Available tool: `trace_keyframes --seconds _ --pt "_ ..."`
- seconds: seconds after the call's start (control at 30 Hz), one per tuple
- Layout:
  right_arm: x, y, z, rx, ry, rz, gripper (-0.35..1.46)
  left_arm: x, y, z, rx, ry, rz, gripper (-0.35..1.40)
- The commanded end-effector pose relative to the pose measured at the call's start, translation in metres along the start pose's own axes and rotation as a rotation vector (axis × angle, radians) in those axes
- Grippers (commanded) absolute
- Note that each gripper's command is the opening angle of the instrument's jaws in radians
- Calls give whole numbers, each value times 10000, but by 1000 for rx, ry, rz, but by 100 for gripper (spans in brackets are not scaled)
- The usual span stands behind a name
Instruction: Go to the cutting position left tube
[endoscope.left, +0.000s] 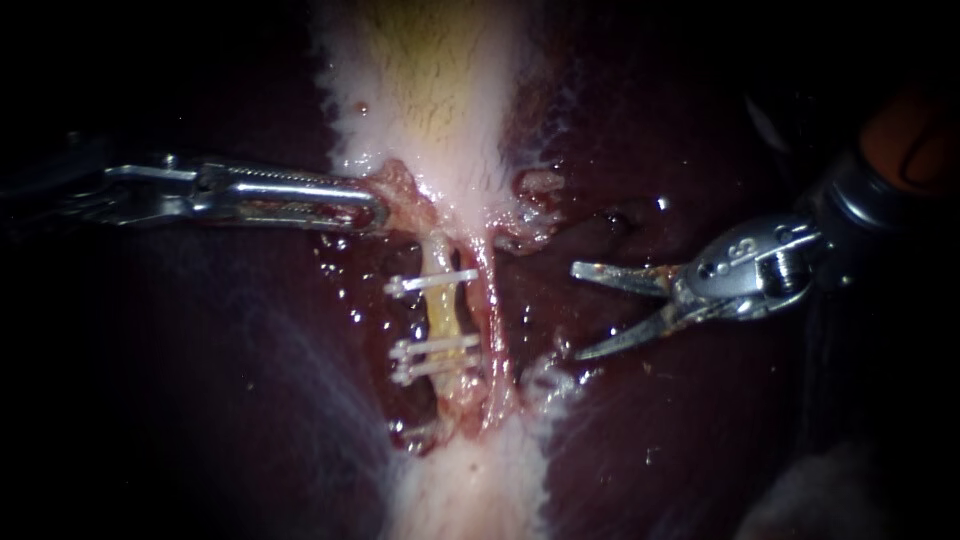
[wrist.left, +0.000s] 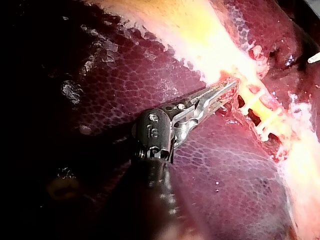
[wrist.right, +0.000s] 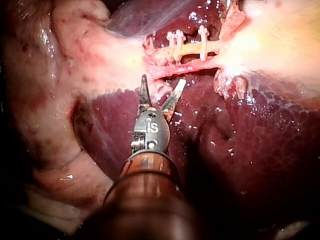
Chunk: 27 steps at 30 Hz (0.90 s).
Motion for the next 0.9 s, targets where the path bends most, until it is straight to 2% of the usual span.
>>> trace_keyframes --seconds 0.03,0.17,0.37,0.47,0.73,0.9 --pt "0 0 0 -1 0 0 145 2 2 -5 -7 -2 -1 -35" --pt "1 0 0 5 1 0 145 14 14 -24 -14 -7 -14 -35" --pt "1 -1 1 11 1 0 145 37 46 -53 -31 9 -29 -35" --pt "3 -2 2 23 -1 1 145 43 56 -58 -32 12 -33 -35" --pt "14 -12 20 77 31 3 145 41 55 -56 -32 12 -31 -35" --pt "14 -19 42 155 38 -9 143 41 57 -56 -31 12 -31 -35"
